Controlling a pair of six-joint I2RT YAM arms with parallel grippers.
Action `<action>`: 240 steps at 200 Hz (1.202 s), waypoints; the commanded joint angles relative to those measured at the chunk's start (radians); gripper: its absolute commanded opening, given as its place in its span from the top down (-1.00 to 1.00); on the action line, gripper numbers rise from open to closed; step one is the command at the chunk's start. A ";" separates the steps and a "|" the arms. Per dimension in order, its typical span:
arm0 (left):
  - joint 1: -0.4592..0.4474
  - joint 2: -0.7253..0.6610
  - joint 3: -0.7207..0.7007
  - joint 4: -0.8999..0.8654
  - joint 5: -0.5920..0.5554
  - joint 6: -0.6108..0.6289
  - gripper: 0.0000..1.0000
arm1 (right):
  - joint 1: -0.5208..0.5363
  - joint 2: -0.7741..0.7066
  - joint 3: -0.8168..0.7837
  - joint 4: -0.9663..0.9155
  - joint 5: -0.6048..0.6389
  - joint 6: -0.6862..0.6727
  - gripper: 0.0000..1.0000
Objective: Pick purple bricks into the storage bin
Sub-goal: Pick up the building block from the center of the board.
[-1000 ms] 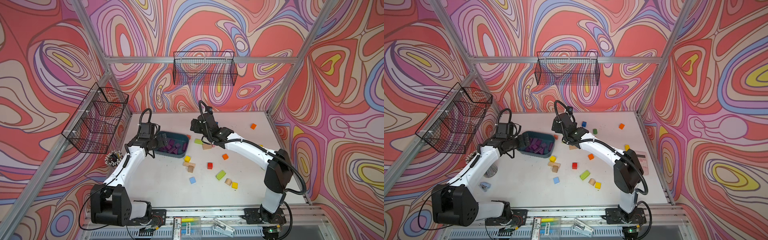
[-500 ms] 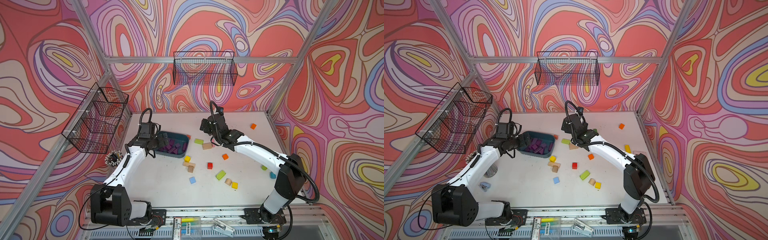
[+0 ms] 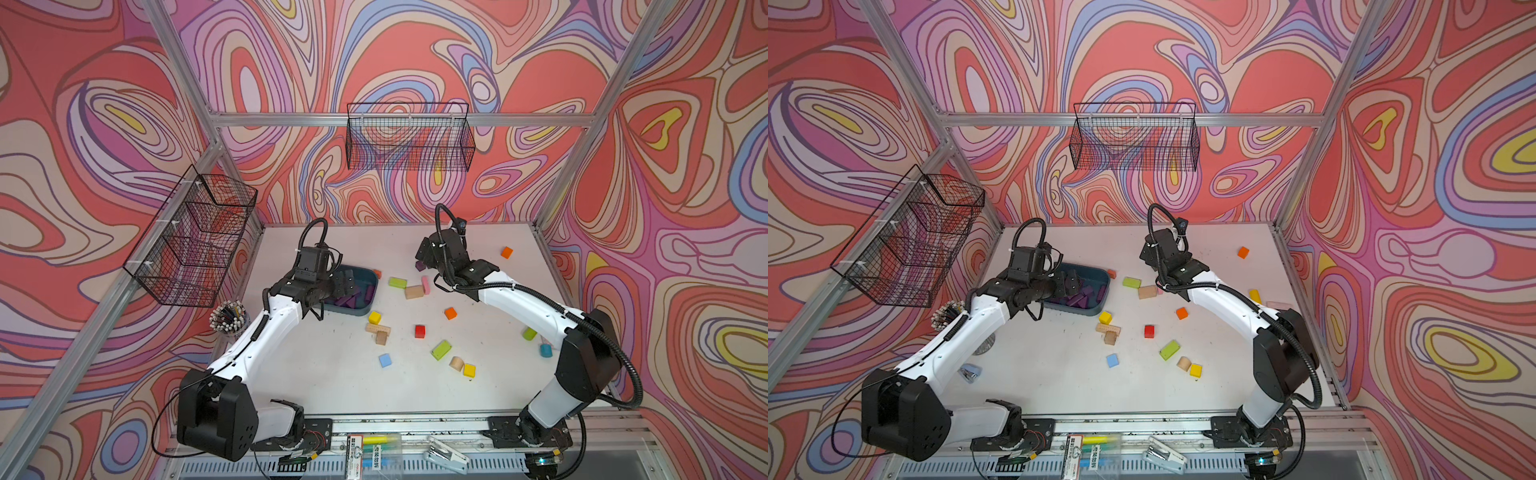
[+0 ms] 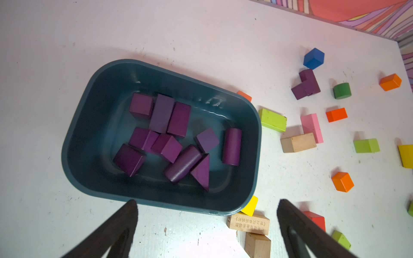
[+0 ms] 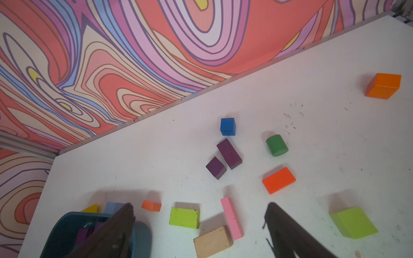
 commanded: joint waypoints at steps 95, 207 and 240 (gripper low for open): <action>-0.156 -0.081 -0.060 0.118 0.036 0.096 -1.00 | -0.042 0.050 0.026 -0.120 -0.056 0.105 -0.87; -0.244 -0.103 -0.079 0.144 0.056 0.141 -1.00 | -0.044 0.175 0.107 -0.201 -0.122 0.105 -0.73; -0.244 -0.100 -0.075 0.133 0.031 0.144 -1.00 | -0.044 0.207 0.132 -0.227 -0.132 0.095 -0.69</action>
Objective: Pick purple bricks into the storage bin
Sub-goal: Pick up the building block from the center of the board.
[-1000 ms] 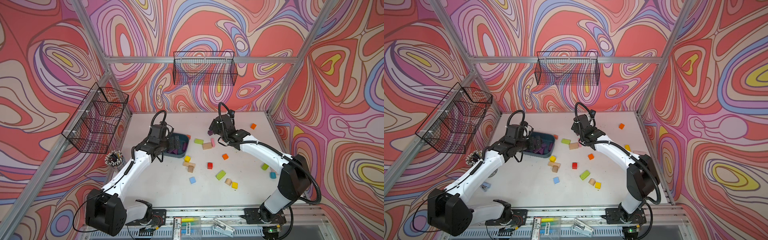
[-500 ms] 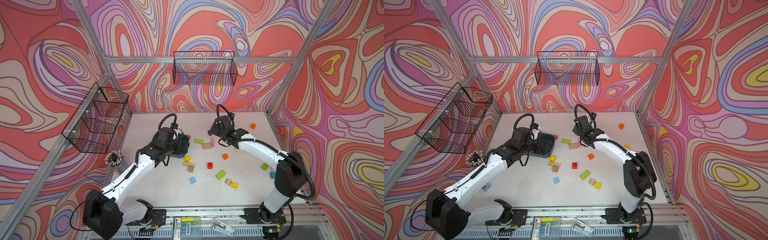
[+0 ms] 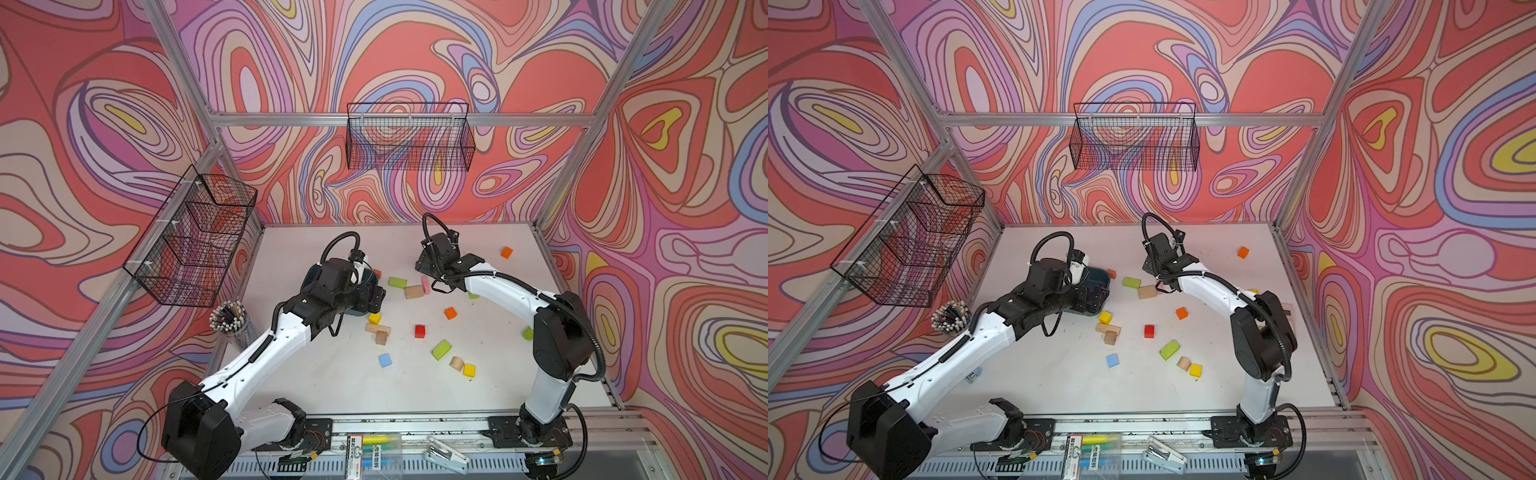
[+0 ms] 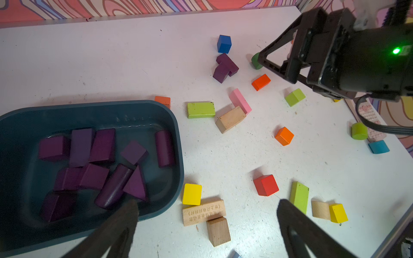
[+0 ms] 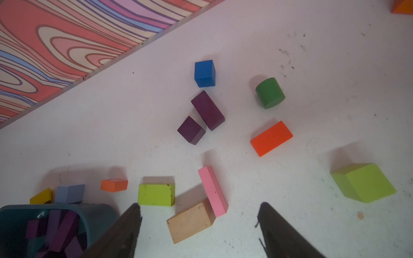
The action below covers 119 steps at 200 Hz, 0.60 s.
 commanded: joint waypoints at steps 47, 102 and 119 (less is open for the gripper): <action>-0.006 -0.017 0.003 -0.012 -0.073 0.025 -1.00 | -0.003 0.066 0.076 -0.052 -0.006 -0.006 -0.62; -0.006 0.011 0.031 -0.064 -0.125 0.023 -1.00 | -0.004 0.156 0.164 -0.117 0.013 -0.035 -0.56; -0.006 0.013 0.035 -0.068 -0.128 0.023 -1.00 | -0.004 0.177 0.187 -0.132 0.030 -0.051 -0.53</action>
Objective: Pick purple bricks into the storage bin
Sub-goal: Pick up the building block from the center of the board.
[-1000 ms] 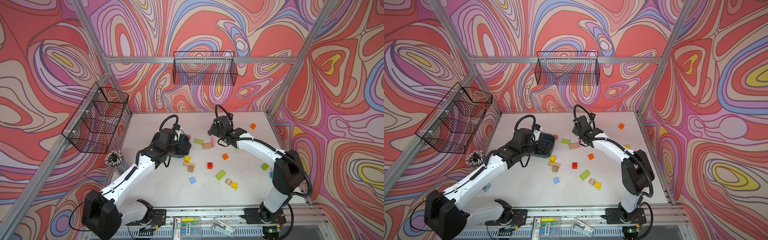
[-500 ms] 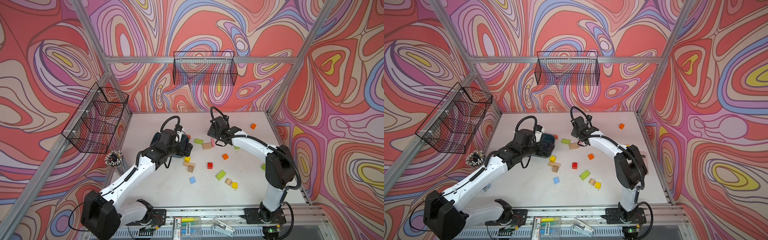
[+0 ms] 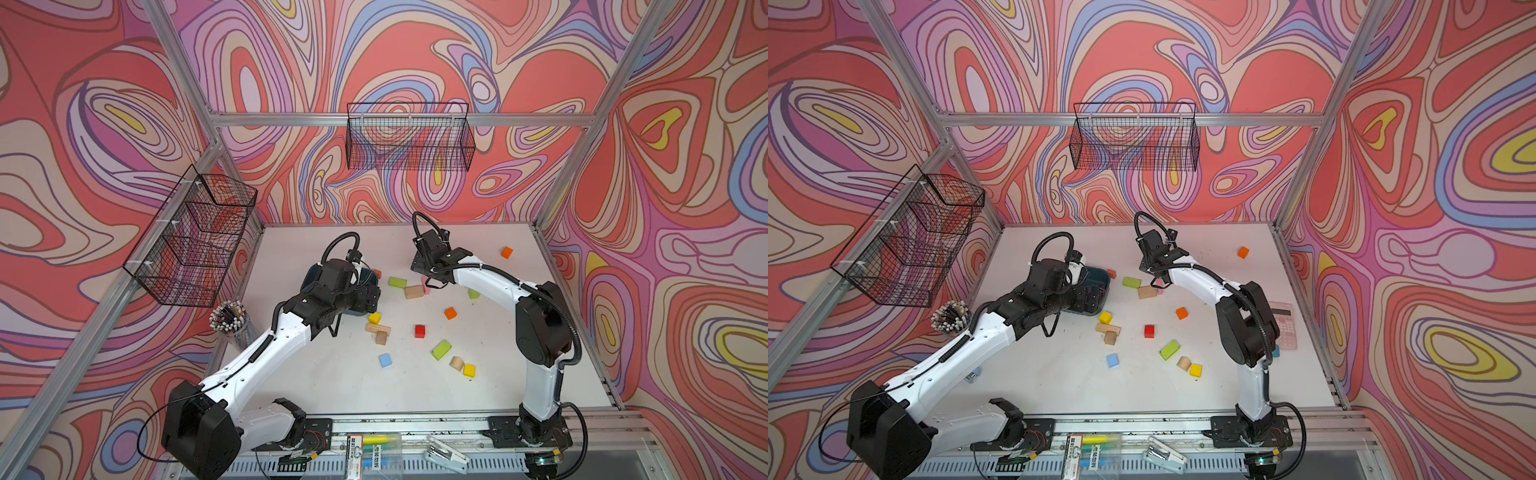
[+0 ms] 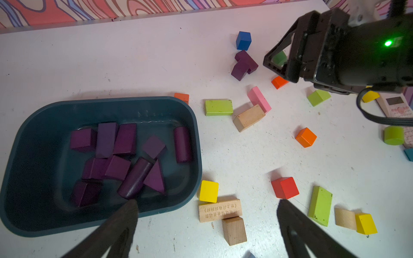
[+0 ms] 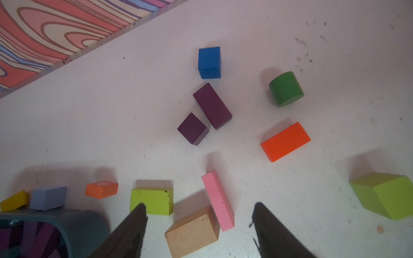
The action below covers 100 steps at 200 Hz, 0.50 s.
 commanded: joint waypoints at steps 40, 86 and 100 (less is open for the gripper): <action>-0.005 0.012 0.034 -0.039 -0.030 0.017 -1.00 | -0.005 0.077 0.109 -0.071 0.064 -0.137 -0.31; -0.006 0.018 0.037 -0.042 -0.023 0.018 -1.00 | -0.017 0.168 0.251 -0.142 -0.014 -0.347 -0.16; -0.006 0.020 0.036 -0.041 -0.025 0.018 -1.00 | -0.019 0.198 0.294 -0.176 -0.026 -0.402 -0.15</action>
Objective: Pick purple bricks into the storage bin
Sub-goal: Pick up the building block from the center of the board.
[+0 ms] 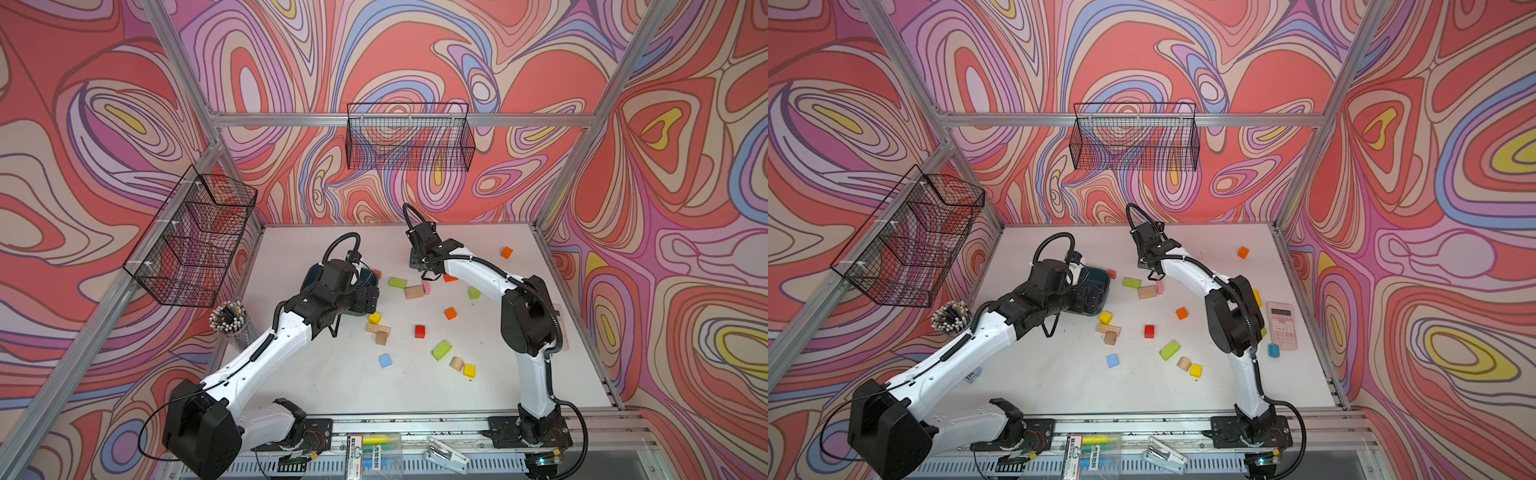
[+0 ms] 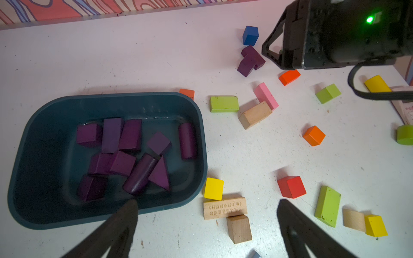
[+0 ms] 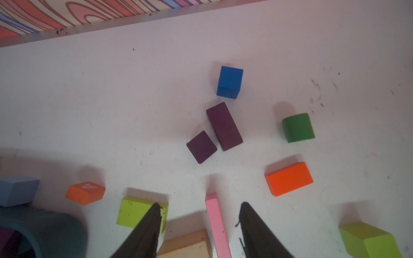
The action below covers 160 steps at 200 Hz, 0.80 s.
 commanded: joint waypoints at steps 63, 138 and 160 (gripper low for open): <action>-0.005 0.021 0.019 -0.010 -0.039 0.045 -1.00 | -0.019 0.133 0.176 -0.166 -0.050 -0.300 -0.15; -0.006 0.050 0.073 -0.109 -0.104 0.025 -1.00 | -0.061 0.170 0.160 -0.140 -0.156 -0.378 -0.17; -0.005 0.056 0.111 -0.185 -0.118 0.049 -1.00 | -0.069 0.190 0.165 -0.133 -0.173 -0.395 -0.16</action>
